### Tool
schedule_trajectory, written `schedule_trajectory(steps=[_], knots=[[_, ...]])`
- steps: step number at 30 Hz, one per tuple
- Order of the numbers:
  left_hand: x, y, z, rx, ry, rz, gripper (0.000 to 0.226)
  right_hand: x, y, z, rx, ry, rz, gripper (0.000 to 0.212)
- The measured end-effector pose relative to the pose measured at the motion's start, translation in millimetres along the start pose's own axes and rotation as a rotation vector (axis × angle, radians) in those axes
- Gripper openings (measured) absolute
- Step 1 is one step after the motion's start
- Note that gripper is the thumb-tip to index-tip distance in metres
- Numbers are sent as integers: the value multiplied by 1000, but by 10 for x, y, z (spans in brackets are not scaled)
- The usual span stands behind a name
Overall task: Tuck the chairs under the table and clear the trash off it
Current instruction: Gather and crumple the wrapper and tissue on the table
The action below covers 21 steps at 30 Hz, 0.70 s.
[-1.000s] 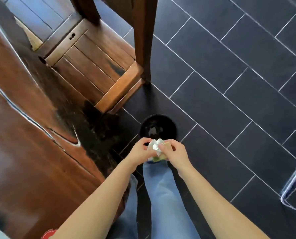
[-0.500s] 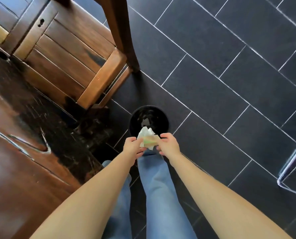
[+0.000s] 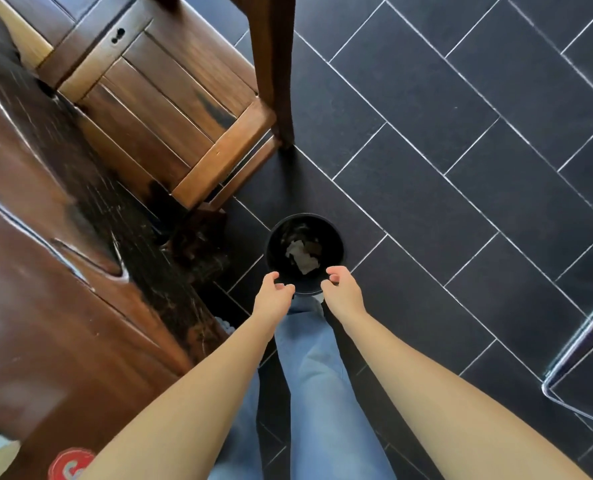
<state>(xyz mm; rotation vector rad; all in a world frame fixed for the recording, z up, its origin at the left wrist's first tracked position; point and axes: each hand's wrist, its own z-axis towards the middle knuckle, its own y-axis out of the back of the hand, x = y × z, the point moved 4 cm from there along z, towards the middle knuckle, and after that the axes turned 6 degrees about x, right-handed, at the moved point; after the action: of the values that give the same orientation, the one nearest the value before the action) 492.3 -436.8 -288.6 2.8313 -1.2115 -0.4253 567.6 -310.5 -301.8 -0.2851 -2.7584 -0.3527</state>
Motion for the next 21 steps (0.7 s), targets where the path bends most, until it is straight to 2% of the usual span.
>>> schedule_trajectory(steps=[5, 10, 15, 21], knots=[[-245, 335, -357, -102, -305, 137, 58, 408, -216, -273, -33, 178, -26, 38], [-407, 1056, -754, -307, -623, 244, 59, 1053, -589, -704, -77, 519, -13, 34], [-198, 1861, -1143, -469, -716, 215, 59, 1525, -1193, -1143, -4, 791, -64, 33], [407, 2739, -1939, -725, -848, 70, 47, 1614, -2083, -1613, 133, 1015, -273, 29]])
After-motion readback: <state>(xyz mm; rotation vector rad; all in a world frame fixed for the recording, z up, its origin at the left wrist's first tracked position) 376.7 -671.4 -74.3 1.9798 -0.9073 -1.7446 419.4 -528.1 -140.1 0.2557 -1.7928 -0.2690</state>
